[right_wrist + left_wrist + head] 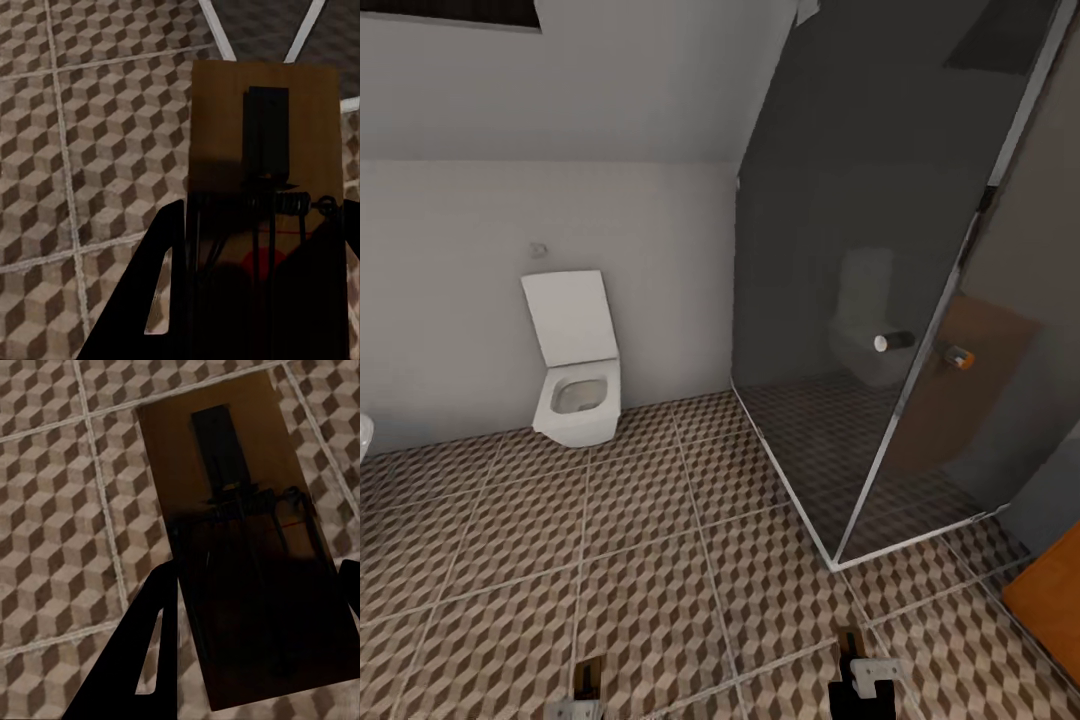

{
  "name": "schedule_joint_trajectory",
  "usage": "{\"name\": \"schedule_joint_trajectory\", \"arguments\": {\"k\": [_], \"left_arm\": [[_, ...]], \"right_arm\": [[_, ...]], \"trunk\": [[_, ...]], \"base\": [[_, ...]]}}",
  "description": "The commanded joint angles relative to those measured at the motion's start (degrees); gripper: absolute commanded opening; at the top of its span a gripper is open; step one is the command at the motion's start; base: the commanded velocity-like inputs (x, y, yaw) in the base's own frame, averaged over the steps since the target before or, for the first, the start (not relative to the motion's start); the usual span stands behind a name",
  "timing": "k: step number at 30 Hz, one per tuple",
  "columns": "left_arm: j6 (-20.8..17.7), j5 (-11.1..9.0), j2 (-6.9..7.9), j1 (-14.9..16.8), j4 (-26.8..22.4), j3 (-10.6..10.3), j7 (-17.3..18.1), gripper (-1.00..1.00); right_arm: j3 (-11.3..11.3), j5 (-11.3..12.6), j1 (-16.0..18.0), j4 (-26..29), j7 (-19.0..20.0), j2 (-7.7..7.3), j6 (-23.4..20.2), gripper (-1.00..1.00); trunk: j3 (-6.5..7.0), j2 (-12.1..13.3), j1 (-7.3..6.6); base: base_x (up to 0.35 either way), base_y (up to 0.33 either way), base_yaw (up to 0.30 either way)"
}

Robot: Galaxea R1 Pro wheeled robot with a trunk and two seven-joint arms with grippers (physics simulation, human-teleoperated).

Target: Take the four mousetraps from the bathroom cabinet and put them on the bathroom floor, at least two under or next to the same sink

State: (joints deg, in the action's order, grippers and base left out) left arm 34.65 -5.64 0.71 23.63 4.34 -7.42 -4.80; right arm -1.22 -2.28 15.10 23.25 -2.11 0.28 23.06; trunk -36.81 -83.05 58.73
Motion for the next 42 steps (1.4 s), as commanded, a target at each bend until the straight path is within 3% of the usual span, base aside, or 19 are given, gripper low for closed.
{"name": "schedule_joint_trajectory", "arguments": {"k": [1, 42], "left_arm": [[0.3, -0.4, -0.03, 0.1, 0.2, -0.5, -0.2, -1.0], [0.3, -0.4, -0.07, 0.1, 0.2, -0.5, -0.2, -1.0]], "right_arm": [[-0.1, -0.1, 0.0, 0.0, -0.1, -0.01, 0.1, -1.0], [-0.1, -0.2, 0.0, 0.0, -0.1, -0.1, 0.1, -1.0]], "trunk": [[-0.05, 0.0, 0.0], [-0.05, 0.0, 0.0]], "base": [[0.0, 0.0, 0.257], [0.0, 0.0, 0.257]]}}
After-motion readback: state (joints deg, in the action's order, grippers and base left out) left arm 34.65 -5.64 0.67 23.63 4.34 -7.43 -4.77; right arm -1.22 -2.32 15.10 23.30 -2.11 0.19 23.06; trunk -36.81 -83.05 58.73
